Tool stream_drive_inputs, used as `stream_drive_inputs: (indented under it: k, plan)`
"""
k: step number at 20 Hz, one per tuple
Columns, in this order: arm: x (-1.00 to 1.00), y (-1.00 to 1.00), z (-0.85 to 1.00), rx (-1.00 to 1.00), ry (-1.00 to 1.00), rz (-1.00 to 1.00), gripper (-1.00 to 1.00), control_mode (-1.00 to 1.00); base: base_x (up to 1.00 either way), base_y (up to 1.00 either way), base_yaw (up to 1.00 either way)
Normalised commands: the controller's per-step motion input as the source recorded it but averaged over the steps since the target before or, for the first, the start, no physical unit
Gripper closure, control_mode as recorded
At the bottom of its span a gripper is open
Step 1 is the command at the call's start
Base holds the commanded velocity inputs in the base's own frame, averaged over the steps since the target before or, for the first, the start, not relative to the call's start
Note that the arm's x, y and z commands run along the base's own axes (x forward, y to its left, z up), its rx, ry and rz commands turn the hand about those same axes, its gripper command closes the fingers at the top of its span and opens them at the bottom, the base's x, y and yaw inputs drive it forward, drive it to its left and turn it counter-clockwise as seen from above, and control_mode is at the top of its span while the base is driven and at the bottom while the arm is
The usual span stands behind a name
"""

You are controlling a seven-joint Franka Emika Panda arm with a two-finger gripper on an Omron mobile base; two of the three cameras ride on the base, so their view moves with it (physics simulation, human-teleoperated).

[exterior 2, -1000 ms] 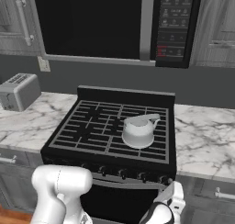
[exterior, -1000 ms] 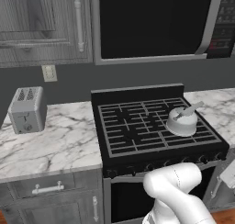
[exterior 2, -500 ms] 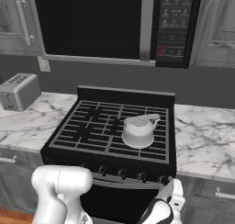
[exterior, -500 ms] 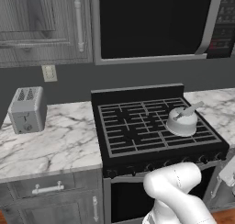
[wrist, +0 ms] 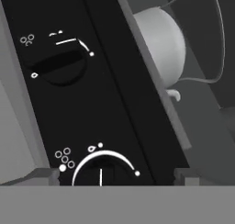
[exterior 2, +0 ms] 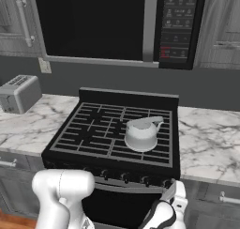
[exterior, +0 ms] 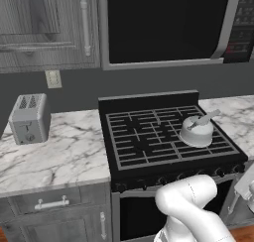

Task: The kettle is done boiling. Turn off the stove, then wait for 300 timesteps before moving the kettle to the dining table.

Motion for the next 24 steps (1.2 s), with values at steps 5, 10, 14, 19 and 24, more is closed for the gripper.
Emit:
stream_drive_inputs:
  k: [5, 10, 14, 19, 24]
  plan:
    - [0.12, 0.0, -0.17, -0.01, 0.01, 0.0, -1.0, -1.0, 0.0, 0.0, 0.0]
    - [0.16, -0.01, -0.07, -0.01, 0.01, 0.0, -1.0, -1.0, 0.0, 0.0, 0.0]
    - [0.09, -0.01, -0.03, 0.0, 0.01, 0.0, -1.0, -1.0, 0.0, 0.0, 0.0]
    - [0.17, 0.0, 0.0, 0.0, 0.03, 0.0, 1.0, -1.0, 0.0, 0.0, 0.0]
    - [0.11, 0.0, 0.0, 0.0, 0.01, 0.0, 1.0, -1.0, 0.0, 0.0, 0.0]
